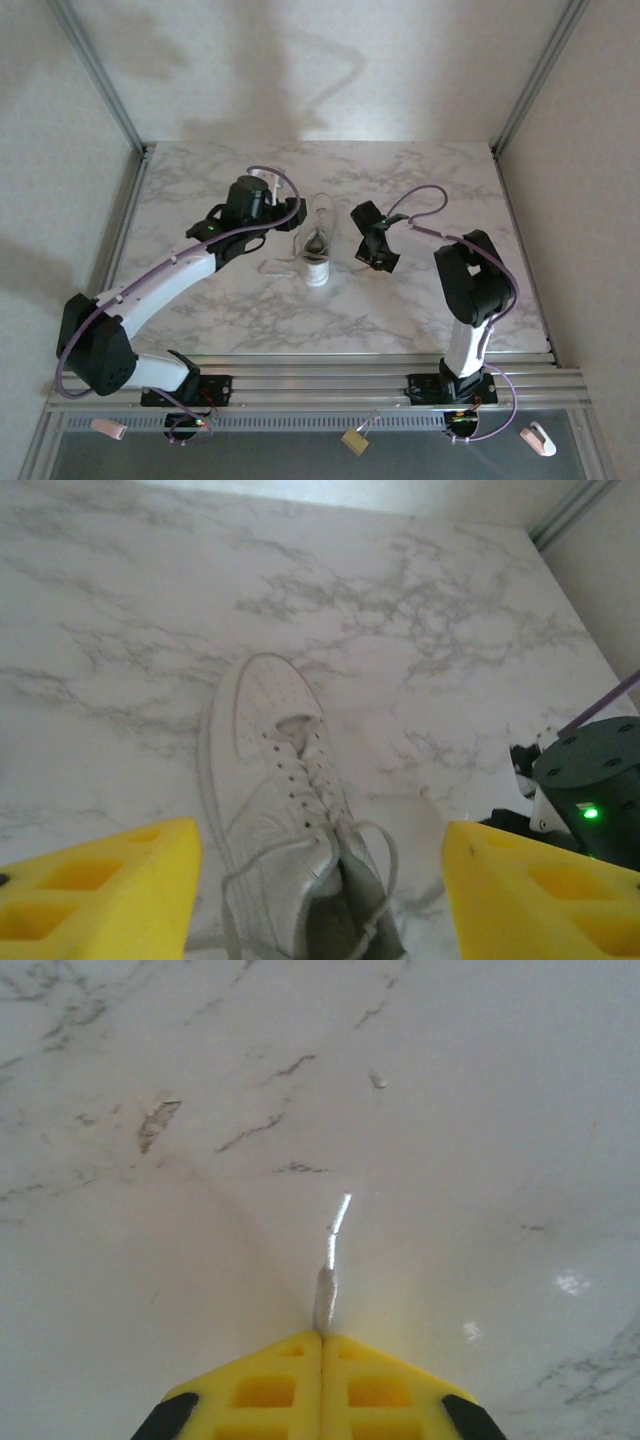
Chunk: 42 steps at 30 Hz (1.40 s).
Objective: Tie the shoes
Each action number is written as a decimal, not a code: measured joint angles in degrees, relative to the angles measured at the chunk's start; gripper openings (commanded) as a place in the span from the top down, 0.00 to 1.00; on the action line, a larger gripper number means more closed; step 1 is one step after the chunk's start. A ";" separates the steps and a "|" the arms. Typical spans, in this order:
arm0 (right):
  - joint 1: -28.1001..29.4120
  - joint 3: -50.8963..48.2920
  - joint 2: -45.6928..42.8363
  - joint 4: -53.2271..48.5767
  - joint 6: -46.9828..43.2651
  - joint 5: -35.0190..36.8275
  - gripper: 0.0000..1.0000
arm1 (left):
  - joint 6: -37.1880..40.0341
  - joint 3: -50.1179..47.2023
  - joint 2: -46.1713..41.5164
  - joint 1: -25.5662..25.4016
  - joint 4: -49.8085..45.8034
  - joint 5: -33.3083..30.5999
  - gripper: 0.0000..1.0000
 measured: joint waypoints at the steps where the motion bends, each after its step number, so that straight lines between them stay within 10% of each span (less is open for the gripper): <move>1: -0.09 -1.97 -1.40 2.43 -0.85 -0.81 1.00 | -0.59 0.70 1.03 -0.96 -0.50 0.00 0.43; 16: -0.04 -27.80 -23.85 32.57 -12.39 -11.04 1.00 | -8.13 16.24 18.12 -10.43 -13.35 -5.95 0.56; 42: -0.04 -34.71 -31.85 39.06 -12.33 -11.41 1.00 | -11.89 28.94 34.21 -17.44 -27.61 -22.18 0.63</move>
